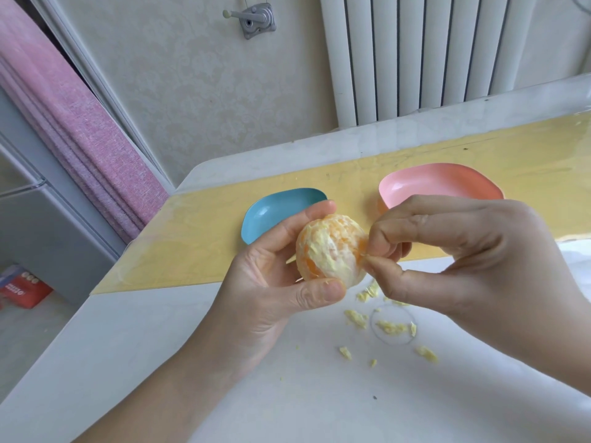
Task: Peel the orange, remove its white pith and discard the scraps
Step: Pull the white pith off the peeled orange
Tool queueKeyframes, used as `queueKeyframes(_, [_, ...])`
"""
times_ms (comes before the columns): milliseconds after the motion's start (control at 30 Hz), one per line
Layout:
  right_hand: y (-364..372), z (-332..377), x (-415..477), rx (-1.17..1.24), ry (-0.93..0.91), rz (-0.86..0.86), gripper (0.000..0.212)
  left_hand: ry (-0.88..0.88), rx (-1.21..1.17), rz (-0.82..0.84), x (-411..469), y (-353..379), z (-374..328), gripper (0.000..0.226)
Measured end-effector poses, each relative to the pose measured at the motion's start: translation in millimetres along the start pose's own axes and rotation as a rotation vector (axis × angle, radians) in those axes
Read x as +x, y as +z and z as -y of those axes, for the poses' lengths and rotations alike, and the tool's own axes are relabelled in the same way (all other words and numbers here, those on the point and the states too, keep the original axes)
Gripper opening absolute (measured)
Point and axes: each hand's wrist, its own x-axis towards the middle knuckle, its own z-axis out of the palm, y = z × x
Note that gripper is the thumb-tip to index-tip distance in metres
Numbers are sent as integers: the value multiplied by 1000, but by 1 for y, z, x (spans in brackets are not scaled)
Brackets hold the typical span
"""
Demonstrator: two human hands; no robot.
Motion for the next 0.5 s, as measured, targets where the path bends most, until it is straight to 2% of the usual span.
queueKeyframes(200, [2, 0, -1, 9, 5, -7, 30, -64, -140, -17, 1, 0, 2, 69])
queueKeyframes(400, [4, -2, 0, 47, 14, -89, 15, -66, -171, -32, 2, -1, 0, 67])
queueKeyframes(500, [3, 0, 0, 38, -22, -121, 21, -72, -168, -32, 1, 0, -1, 68])
